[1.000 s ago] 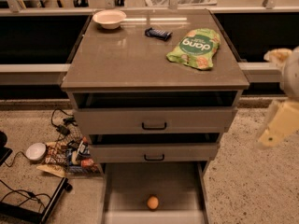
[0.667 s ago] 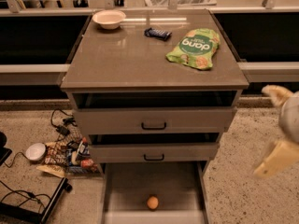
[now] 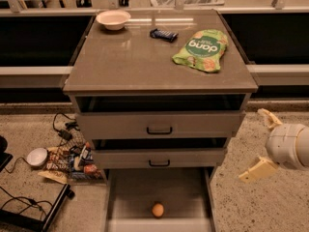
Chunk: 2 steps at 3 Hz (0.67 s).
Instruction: Pick orange from bottom drawer and place on counter
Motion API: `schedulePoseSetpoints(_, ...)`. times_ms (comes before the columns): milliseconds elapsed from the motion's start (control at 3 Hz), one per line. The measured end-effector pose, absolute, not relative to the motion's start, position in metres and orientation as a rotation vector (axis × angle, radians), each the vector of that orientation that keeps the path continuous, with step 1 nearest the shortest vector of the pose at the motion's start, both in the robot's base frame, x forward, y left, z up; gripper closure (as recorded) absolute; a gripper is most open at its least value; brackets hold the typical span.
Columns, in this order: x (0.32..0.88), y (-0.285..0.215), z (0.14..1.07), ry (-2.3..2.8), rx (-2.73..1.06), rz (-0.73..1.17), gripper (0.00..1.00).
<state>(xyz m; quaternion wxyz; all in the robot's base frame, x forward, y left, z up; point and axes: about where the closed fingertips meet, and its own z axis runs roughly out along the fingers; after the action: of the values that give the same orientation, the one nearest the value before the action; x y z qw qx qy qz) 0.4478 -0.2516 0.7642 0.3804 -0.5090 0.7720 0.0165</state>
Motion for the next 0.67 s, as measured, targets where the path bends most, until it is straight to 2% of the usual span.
schedulePoseSetpoints(333,0.446,-0.25,0.765,1.971,-1.305,0.046,0.0)
schedulePoseSetpoints(667,0.456,-0.241,0.728,1.99,-1.349,0.061,0.0)
